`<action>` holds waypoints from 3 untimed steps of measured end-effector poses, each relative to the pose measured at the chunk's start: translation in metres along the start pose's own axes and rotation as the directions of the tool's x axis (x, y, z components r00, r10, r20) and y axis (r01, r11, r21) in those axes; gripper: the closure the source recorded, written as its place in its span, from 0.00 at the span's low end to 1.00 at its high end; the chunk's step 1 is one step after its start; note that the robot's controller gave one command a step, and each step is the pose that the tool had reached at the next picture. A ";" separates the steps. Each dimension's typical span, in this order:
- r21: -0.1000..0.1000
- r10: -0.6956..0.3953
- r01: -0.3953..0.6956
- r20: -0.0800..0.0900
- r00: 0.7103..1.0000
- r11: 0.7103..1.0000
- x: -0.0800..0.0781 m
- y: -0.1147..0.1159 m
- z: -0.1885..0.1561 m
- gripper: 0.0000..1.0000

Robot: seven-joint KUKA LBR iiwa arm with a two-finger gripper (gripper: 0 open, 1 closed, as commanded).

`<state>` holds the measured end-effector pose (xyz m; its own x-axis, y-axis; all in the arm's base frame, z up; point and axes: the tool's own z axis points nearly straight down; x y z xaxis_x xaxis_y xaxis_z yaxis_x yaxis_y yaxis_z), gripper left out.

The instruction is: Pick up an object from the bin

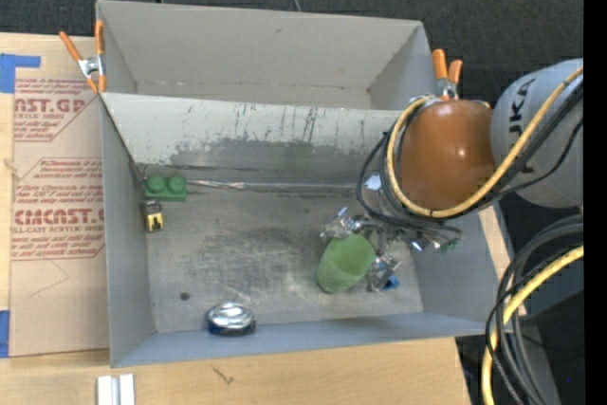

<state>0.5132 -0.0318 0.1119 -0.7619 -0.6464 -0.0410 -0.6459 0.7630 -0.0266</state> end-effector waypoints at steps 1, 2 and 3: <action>0.005 0.006 -0.006 0.001 1.000 1.000 0.000 -0.003 0.000 1.00; -0.026 0.038 -0.039 -0.041 0.998 0.999 0.012 0.007 0.014 1.00; -0.018 0.074 -0.074 -0.035 0.997 0.997 0.012 -0.002 -0.128 1.00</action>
Offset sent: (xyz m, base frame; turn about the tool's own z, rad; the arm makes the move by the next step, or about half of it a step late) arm 0.0644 -0.0314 -0.0419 0.0220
